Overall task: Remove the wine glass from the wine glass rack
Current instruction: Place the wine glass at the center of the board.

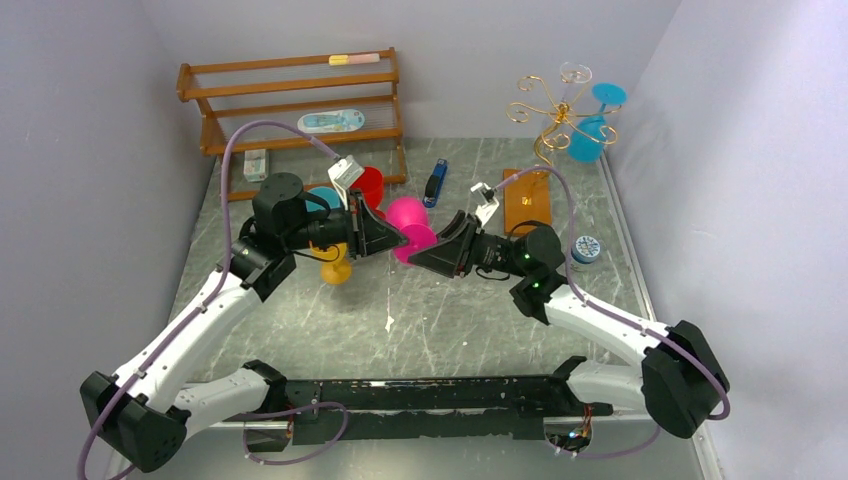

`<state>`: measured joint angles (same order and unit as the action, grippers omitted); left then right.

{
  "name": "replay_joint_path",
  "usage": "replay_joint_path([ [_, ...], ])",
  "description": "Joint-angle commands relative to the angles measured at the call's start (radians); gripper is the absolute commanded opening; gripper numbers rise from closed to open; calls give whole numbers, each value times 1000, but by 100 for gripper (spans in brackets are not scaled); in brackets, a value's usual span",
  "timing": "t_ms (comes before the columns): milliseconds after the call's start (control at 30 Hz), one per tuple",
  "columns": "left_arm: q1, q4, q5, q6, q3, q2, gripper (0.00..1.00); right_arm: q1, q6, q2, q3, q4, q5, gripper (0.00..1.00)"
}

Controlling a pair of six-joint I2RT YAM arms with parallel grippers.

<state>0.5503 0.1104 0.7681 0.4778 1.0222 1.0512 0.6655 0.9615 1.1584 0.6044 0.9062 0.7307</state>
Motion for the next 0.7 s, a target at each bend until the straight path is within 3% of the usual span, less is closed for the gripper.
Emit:
replay_joint_path([
  [0,-3,0,0,-24,23,-11,5,11,31,3,-16,130,-77,33],
  [167,-3,34,-11,-45,40,-14,5,10,50,15,-19,125,-67,28],
  [500,-3,47,-47,-48,53,-30,5,9,67,25,-33,154,-71,26],
  [533,-3,46,-51,-47,53,-34,5,8,59,21,-30,141,-68,28],
  [667,-3,47,-62,-53,59,-49,5,8,15,-19,-16,43,-100,54],
])
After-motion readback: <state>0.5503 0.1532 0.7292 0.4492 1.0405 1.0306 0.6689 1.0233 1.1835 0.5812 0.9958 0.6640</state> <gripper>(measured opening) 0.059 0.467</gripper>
